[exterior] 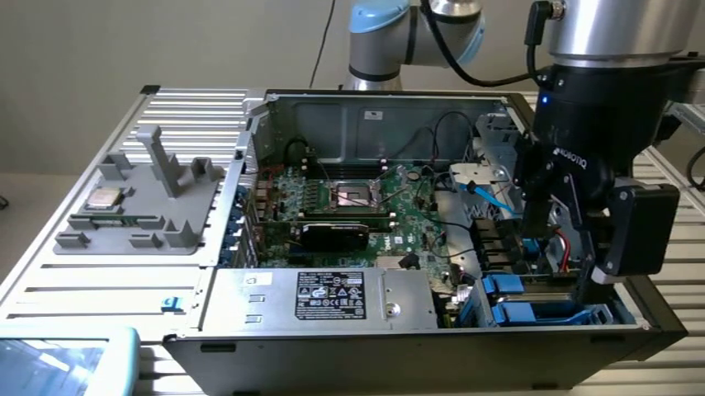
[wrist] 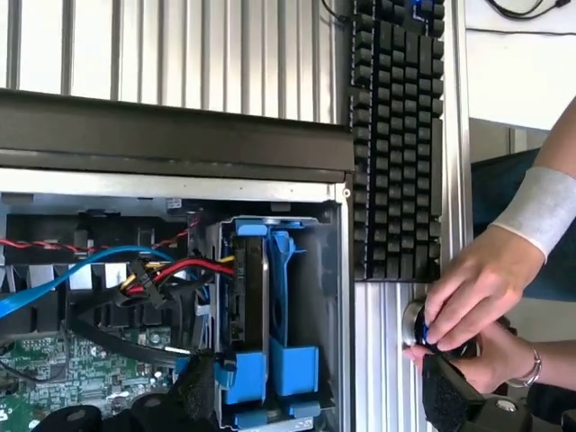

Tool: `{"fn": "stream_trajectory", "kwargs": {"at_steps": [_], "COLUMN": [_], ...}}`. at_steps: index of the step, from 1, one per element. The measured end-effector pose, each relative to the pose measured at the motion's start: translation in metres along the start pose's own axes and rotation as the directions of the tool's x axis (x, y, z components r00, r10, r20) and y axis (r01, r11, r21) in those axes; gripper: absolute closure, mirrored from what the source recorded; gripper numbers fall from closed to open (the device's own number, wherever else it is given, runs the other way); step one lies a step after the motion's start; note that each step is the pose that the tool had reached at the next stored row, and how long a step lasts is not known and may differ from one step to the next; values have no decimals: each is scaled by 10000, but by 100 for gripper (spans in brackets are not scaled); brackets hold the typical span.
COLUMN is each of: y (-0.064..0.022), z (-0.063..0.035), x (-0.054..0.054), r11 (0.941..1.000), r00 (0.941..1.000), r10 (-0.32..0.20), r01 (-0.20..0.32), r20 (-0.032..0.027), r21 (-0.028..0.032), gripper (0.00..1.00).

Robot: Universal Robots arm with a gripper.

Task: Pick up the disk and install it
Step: 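Insert the first disk wire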

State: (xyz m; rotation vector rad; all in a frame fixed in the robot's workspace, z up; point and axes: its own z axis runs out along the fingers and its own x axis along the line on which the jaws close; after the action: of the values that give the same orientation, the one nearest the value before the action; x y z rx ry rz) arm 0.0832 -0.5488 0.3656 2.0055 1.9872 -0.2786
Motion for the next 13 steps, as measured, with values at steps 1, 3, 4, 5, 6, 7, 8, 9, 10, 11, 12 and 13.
{"fn": "stream_trajectory", "kwargs": {"at_steps": [1,3,4,5,6,7,8,9,10,11,12,13], "y": [-5,-5,-5,-6,-6,-6,-6,-6,-5,-5,-6,-7], "z": [1,1,3,3,3,3,4,7,10,15,21,29], "x": [0,1,1,0,0,-1,-3,-8,-16,-25,-34,-45], "r11": [10000,9999,9999,9999,9998,9998,9998,9998,9998,9998,9997,9996], "r00": [10000,9993,9984,9973,9968,9968,9968,9968,9968,9968,9968,9968], "r10": [25,72,94,115,126,126,127,129,132,136,144,153], "r01": [-26,-76,-101,-124,-135,-135,-136,-139,-143,-149,-159,-170], "r20": [-53,-366,-562,-729,-787,-787,-788,-789,-788,-789,-790,-789], "r21": [-55,-112,-116,-114,-111,-111,-111,-120,-134,-152,-177,-207], "gripper": [1,1,1,1,1,1,1,1,1,1,1,1]}}
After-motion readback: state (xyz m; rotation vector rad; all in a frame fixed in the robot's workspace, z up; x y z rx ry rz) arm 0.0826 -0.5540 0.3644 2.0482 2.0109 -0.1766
